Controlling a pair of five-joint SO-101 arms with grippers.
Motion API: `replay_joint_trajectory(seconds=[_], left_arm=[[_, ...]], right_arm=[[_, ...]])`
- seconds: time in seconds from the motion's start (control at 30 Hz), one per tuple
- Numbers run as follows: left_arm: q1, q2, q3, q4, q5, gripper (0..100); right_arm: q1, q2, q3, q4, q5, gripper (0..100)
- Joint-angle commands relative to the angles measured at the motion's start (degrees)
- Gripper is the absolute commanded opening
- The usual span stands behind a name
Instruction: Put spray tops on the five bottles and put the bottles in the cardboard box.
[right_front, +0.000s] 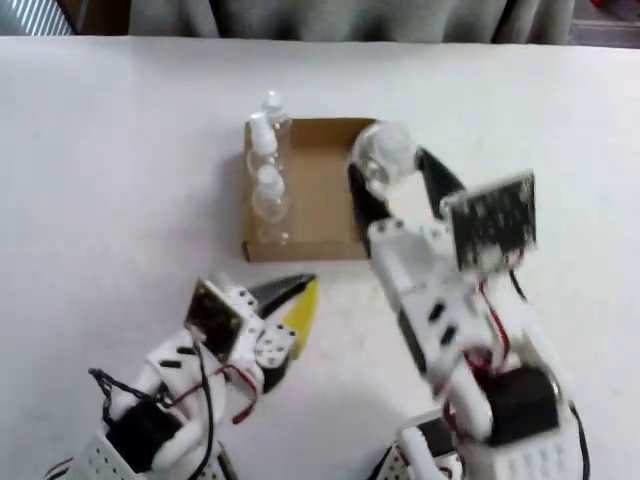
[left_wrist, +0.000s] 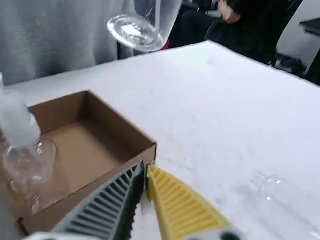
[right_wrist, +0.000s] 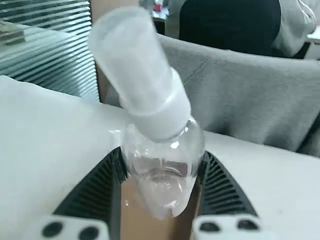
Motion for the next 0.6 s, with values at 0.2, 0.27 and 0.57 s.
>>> replay_joint_trajectory(seconds=[0.2,0.27,0.57], left_arm=[[-22.5,-0.7,0.3,7.4,-1.3,2],[-27.5,-0.7,0.3,8.2,-1.4,2],[-40.6,-0.7,6.8,2.5,-1.4,2]], right_arm=[[5.1,12.0,7.8,-19.1,1.0,1.5],[5.1,15.8,8.3,-23.6,1.0,1.5],[5.1,33.5,8.0,-41.2,0.9,1.5]])
